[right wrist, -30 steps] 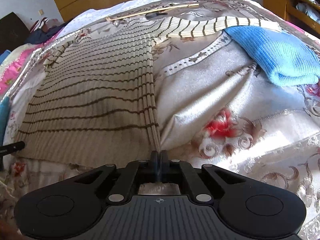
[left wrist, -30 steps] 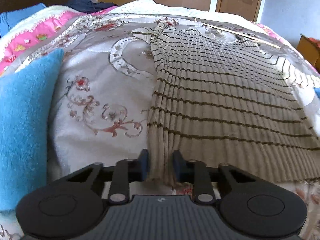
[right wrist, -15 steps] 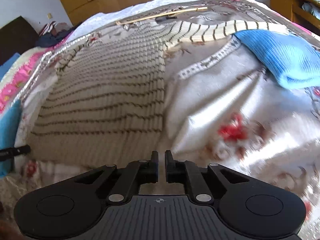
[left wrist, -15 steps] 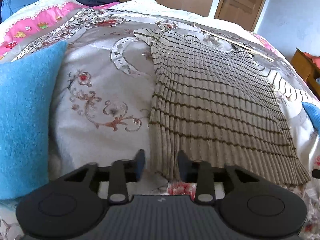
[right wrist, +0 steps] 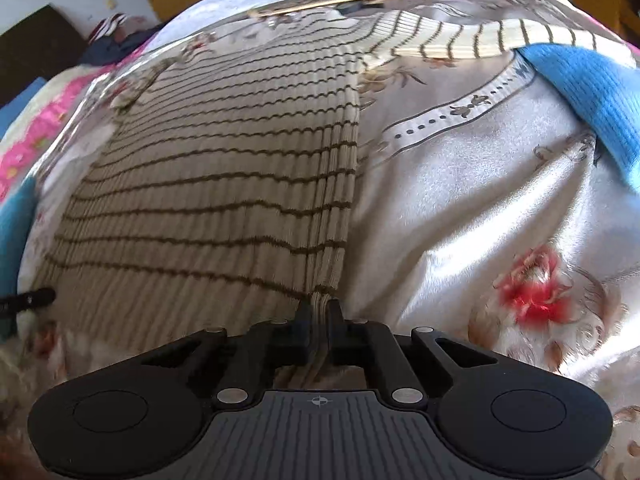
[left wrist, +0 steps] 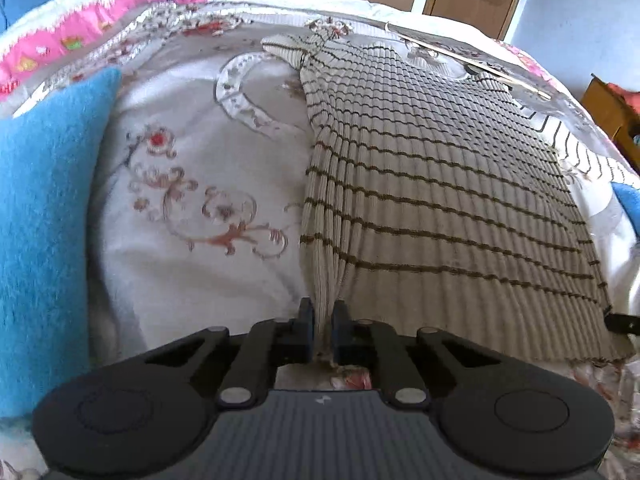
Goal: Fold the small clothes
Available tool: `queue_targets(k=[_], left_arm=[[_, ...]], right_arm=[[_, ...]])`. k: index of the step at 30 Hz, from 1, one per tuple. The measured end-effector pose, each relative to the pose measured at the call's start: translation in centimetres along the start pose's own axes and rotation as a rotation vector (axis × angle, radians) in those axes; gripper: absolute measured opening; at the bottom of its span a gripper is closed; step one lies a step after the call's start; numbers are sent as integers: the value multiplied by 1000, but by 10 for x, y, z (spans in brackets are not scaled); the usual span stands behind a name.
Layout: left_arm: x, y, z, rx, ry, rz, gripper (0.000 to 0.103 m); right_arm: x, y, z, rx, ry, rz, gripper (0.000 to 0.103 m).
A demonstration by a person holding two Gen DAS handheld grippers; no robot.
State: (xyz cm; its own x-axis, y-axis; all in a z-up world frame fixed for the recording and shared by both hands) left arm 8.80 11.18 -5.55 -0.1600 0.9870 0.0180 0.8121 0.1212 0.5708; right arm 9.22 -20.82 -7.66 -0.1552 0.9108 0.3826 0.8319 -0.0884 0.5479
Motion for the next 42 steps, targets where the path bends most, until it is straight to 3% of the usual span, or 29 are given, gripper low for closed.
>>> queue_targets(k=[5,11,14,17,22,25,32,38,42], left_arm=[[-4,-9,-13,33,-43,16,18],[7,-29,-28,81,-36,23,18],[8,-33,-37,68,-16,48,20],[7,-34,-45,41,-19,59,20],[2,-19,-56,-44,-37,18,20],[-18,-12,-50,-67,-49,61,20],[-28,-31,-23,39,-11,132,26],[-28,-22,-29,23,-1,113,28],[-47,-15,-33,1,-25,125,36]], right_arm=[[-5,-4,-21,4,11,19,3],[-4,-19,-29,52,-6,-7,3],[-4,-20,-28,73,-6,1,8],[-2,-16,-34,57,-2,16,12],[0,1,-53,-71,-28,8,12],[6,6,-43,-80,-20,-1,12],[6,-11,-23,-8,-49,-28,12],[9,-1,-33,-47,-55,-11,13],[15,1,-34,-67,-30,-10,13]])
Point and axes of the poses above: each gripper's, at about its wrist camera, not at the fingertips, and z roughly the way its jaws point, x to its left, y to its top, the point moved 7 cm from there along z, roughly the way its jaws point, and after that the axes turned 13 degrees about y, right-handed, at the moved point
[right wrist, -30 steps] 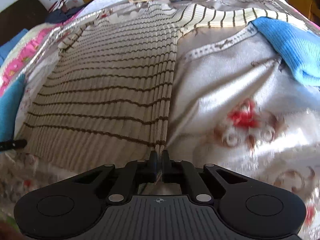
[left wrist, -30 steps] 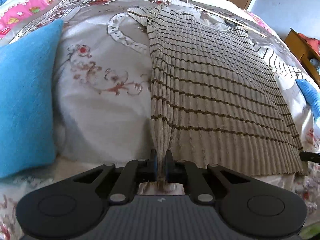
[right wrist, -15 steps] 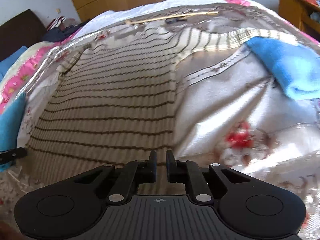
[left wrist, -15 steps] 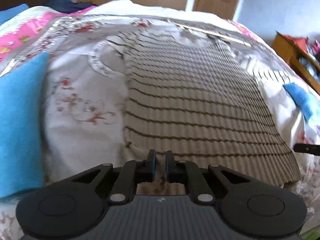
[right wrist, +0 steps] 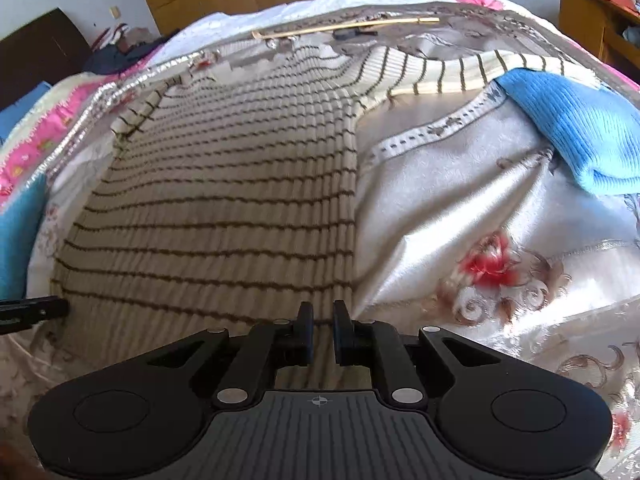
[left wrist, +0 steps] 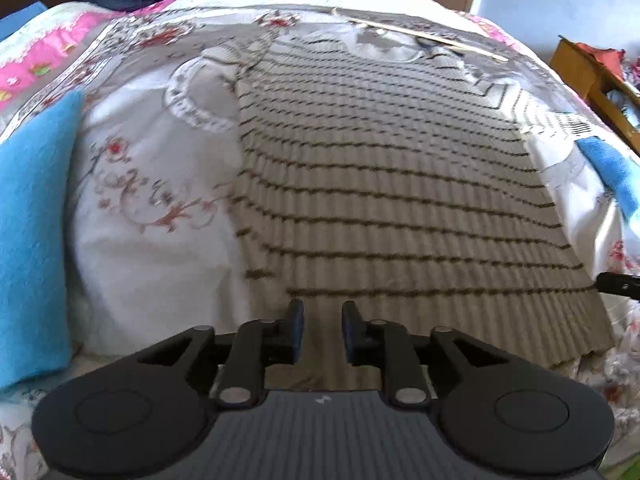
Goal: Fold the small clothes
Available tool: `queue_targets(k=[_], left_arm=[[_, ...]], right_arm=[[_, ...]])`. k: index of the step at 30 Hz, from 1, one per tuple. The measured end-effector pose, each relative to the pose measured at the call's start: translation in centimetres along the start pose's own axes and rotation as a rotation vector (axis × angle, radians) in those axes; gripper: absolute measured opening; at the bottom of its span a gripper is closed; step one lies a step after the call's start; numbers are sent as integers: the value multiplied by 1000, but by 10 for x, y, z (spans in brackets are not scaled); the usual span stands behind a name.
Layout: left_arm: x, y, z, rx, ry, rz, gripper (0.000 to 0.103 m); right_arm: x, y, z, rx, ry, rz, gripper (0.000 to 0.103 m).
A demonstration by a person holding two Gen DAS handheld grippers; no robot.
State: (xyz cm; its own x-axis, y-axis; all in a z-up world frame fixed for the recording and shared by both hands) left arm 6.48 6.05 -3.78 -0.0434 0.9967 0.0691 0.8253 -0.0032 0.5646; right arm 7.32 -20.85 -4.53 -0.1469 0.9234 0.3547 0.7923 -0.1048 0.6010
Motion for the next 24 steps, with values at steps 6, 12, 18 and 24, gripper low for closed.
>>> queue_targets(k=[6,12,18,24], left_arm=[[-21,5,3,5,-18,37,40],[-26,-7,13,46,2,70,42],[-28,-9,9,39,2,72,44],[-62,16,-4,-40,-61,130,45]], right_arm=[[12,-11,10,27,33,-4,13],[8,-19,15,53,26,-7,14],[-4,-1,0,-13,-4,12,15],[-47,36,-18,-124,-76,75,16]])
Point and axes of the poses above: each gripper's, at about its wrist camera, not at the fingertips, and z roughly the way its jaws point, x to its left, y to its top, the point moved 7 cm from there along z, roughly the way its jaws point, and after that the axes turned 13 degrees about y, right-handed, at the moved point
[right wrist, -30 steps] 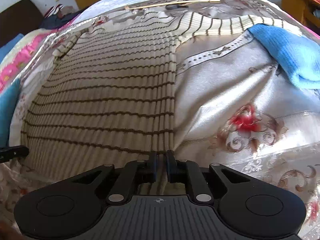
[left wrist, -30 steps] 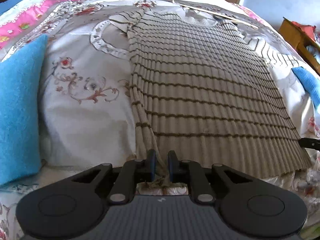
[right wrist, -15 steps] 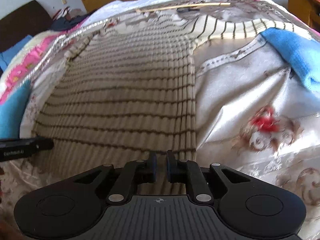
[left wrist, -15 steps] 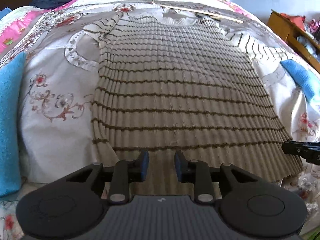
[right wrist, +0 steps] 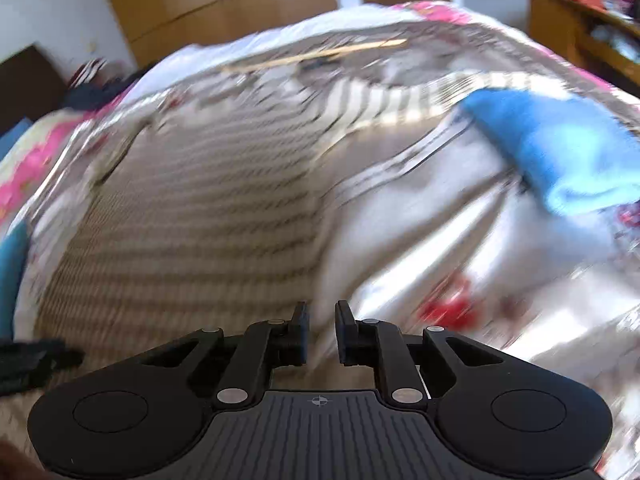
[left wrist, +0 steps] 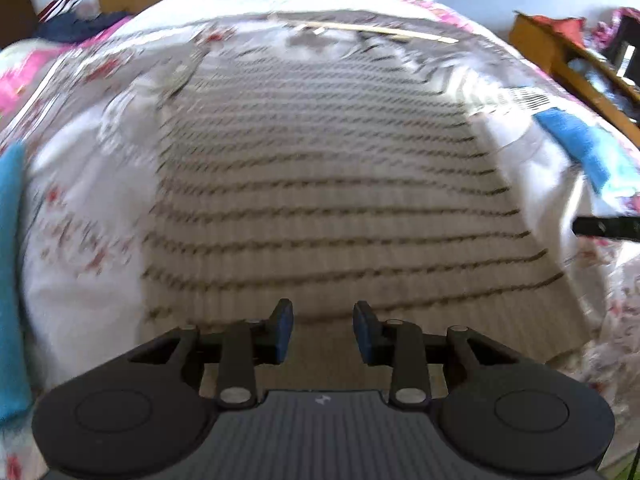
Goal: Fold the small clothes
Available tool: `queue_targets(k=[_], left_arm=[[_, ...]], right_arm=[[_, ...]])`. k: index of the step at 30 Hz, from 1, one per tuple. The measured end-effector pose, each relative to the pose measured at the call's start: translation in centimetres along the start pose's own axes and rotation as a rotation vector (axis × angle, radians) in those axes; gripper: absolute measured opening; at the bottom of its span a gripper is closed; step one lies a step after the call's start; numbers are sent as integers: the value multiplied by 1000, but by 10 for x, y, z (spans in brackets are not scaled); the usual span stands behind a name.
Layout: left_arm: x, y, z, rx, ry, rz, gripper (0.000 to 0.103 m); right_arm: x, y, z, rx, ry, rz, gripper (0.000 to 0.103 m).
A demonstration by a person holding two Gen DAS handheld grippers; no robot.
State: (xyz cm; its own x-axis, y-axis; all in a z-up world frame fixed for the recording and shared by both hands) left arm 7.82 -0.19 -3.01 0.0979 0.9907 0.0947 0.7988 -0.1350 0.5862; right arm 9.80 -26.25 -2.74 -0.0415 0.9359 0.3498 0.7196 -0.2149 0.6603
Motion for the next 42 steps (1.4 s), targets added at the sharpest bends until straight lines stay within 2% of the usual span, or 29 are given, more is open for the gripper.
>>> queue_targets(k=[4,8,10,13,16,18,21,23,28,33,34,36,37,39,42], left_arm=[[-32,28,7,-31,-63,32,46],[-67,57,19,-53,-127,48,48],[-84,70,29,-59,-155,58,50],[-107,88,47,-64,-186,69,50],[-120,98,64,-48,-214,66,50],[-127,102,72,-40,-233,64,50],[-131,101,81,-34,-244,71,50],[-130,97,84,-32,-250,71,50],[-120,91,81,-42,-272,56,50],[-98,87,72,-74,-278,20,50],[-93,87,72,-86,-272,18,50],[-80,87,71,-117,-252,12,50],[-72,88,71,-132,-241,-1,50],[-55,88,74,-147,-230,-41,50],[-26,86,80,-149,-225,-131,50]], right_arm=[[-49,43,-3,-89,-63,86,17],[-105,84,-7,-186,-78,224,24],[-131,105,-4,-240,-68,300,24],[-153,128,14,-281,14,394,27],[-164,139,42,-291,96,495,37],[-167,144,61,-304,114,531,36],[-174,152,82,-378,150,599,36],[-178,154,92,-426,158,659,36],[-174,153,116,-458,132,701,37],[-184,165,110,-575,131,765,37],[-184,169,109,-587,113,757,38],[-176,180,107,-590,44,691,28],[-164,190,108,-582,-1,617,15],[-133,206,105,-576,-34,481,12],[-43,231,114,-536,-53,118,11]])
Point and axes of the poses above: each gripper's, at about its wrist camera, not at the fingertips, and z roughly the way its jaws point, x to its left, y to its top, the point moved 7 cm from there along z, roughly the way its jaws point, and after that the axes turned 13 degrees about y, right-handed, at the moved point
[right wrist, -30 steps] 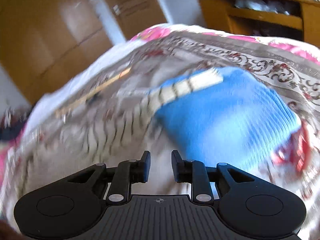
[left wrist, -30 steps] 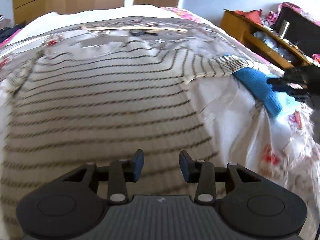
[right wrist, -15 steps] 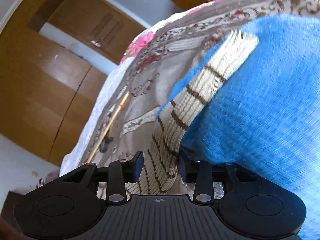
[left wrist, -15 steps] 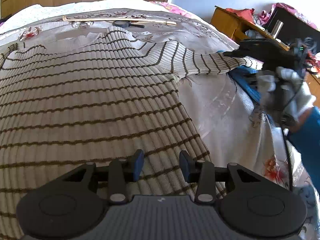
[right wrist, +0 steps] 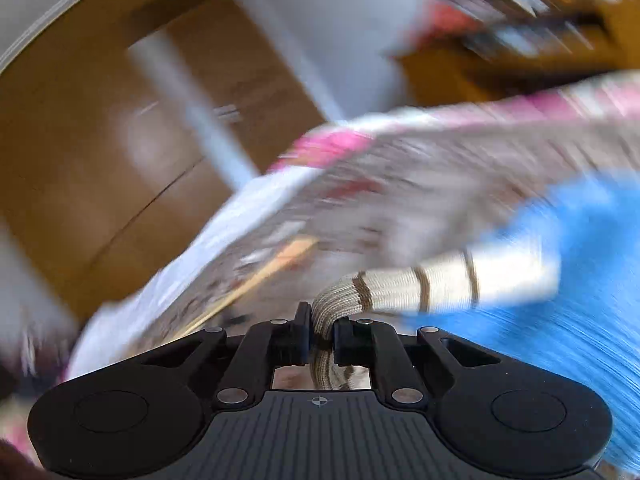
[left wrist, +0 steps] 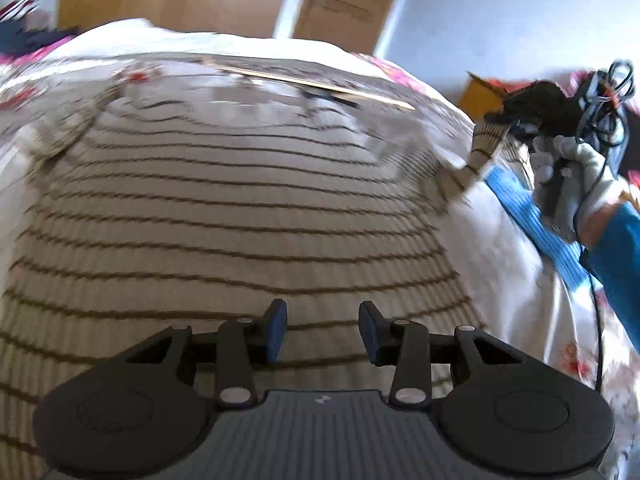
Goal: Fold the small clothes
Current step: 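Carry the sleeve with the right gripper across the sweater body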
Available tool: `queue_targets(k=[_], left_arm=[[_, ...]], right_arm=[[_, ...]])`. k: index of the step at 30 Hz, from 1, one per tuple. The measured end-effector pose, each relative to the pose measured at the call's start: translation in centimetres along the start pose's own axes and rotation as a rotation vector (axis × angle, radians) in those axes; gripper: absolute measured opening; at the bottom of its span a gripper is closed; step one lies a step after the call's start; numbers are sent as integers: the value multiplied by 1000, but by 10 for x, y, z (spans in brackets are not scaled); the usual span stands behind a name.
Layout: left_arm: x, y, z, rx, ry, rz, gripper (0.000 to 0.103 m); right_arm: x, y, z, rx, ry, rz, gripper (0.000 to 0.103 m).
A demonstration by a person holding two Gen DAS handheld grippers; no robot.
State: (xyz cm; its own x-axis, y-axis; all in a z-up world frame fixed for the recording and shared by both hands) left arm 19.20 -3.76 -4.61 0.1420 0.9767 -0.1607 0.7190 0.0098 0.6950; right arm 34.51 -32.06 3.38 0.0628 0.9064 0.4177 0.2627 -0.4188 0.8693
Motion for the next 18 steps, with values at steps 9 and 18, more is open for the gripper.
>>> queue_targets(k=[9,18], left_arm=[[66,5,-5,-87,101,-74,50],[84,5,-7,-86,37,-161,50]], right_arm=[[191,-191,6,320,263,-1116,8],[191,-201,-1,406,227,-1061,36]])
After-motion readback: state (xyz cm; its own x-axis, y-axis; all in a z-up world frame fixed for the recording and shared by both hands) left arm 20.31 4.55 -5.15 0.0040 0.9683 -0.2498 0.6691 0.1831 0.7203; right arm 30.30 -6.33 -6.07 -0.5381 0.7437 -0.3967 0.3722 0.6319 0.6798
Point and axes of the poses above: each gripper's, at about its wrist camera, not at the fingertips, and z roughly the way its jaws point, x to its left, y to its top, the point moved 7 cm from there along z, roughly the way its jaws point, and after that the axes turned 13 degrees about y, right-handed, at the moved point
